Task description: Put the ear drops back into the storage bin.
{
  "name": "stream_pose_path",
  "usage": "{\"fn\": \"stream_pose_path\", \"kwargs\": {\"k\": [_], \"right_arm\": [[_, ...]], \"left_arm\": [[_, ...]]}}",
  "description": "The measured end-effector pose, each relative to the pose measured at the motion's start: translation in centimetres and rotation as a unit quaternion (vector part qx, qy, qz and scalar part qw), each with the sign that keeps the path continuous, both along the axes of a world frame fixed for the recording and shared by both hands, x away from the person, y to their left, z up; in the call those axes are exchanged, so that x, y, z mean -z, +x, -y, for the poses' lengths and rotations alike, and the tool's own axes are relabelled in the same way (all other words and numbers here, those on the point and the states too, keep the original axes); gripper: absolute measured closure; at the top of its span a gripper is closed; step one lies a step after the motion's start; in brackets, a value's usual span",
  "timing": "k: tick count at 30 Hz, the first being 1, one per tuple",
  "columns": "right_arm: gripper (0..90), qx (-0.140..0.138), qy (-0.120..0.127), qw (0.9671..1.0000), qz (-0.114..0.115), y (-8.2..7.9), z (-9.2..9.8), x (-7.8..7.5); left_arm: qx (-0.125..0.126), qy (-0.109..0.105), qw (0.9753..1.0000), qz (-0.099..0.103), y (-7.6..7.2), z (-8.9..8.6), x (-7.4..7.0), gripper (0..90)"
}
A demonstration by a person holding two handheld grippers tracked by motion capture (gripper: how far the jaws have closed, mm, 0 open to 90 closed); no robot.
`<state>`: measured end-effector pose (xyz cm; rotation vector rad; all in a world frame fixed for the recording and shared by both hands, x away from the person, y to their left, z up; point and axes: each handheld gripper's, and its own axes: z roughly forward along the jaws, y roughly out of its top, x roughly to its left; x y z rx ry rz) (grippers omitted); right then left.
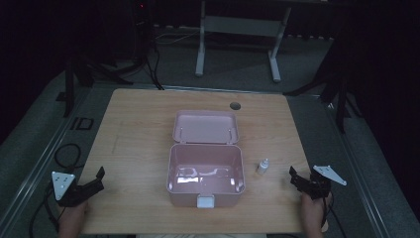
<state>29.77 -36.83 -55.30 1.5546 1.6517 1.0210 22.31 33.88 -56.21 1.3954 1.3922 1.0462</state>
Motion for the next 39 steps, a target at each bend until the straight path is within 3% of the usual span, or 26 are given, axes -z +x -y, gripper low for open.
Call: {"fn": "stream_pose_path", "kwargs": {"k": [6,13,17,19,24,27,29,31,32,34,37,39], "right_arm": [[13.0,-0.01,0.002,0.9998,-0.015,0.2,0.0,0.0],[12.9,-0.025,0.031,0.9984,-0.04,0.6,0.5,0.1],[12.2,-0.048,0.036,0.9957,-0.07,0.9,0.8,-0.1],[11.8,-0.077,0.053,0.9914,-0.092,1.0,1.1,-0.1],[11.4,-0.114,0.007,0.985,-0.13,0.9,0.8,0.0],[11.1,-0.147,-0.008,0.9786,-0.144,0.8,0.6,-0.1],[11.1,-0.16,-0.041,0.9759,-0.143,0.6,0.3,-0.4],[11.1,-0.179,-0.053,0.9707,-0.151,0.5,0.2,-0.7],[11.1,-0.186,-0.071,0.9675,-0.155,0.5,0.1,-1.0],[11.1,-0.204,-0.094,0.9582,-0.176,0.5,-0.1,-1.4],[11.1,-0.234,-0.13,0.9397,-0.213,0.5,-0.6,-2.1],[11.1,-0.257,-0.15,0.9242,-0.239,0.5,-0.9,-2.5]], "left_arm": [[0.0,0.0,1.0,0.0,0.0,0.0,0.0,1.4],[0.001,0.004,1.0,-0.001,0.0,0.1,0.0,1.4],[0.002,0.002,1.0,0.0,0.0,0.0,0.0,1.4],[0.003,0.002,1.0,0.0,0.0,0.0,0.0,1.4],[0.002,0.002,1.0,-0.001,0.0,0.0,0.0,1.4],[0.002,0.002,1.0,-0.001,0.0,0.0,0.0,1.4],[0.002,0.003,1.0,-0.001,0.0,0.0,0.0,1.4],[0.002,0.003,1.0,-0.001,0.0,0.0,0.0,1.4],[0.001,0.003,1.0,-0.001,0.0,0.0,0.0,1.4],[0.001,0.003,1.0,-0.002,0.0,0.0,0.0,1.4],[0.002,0.003,1.0,-0.002,0.0,0.0,0.0,1.4],[0.002,0.003,1.0,-0.002,0.0,0.0,0.0,1.4]]}}
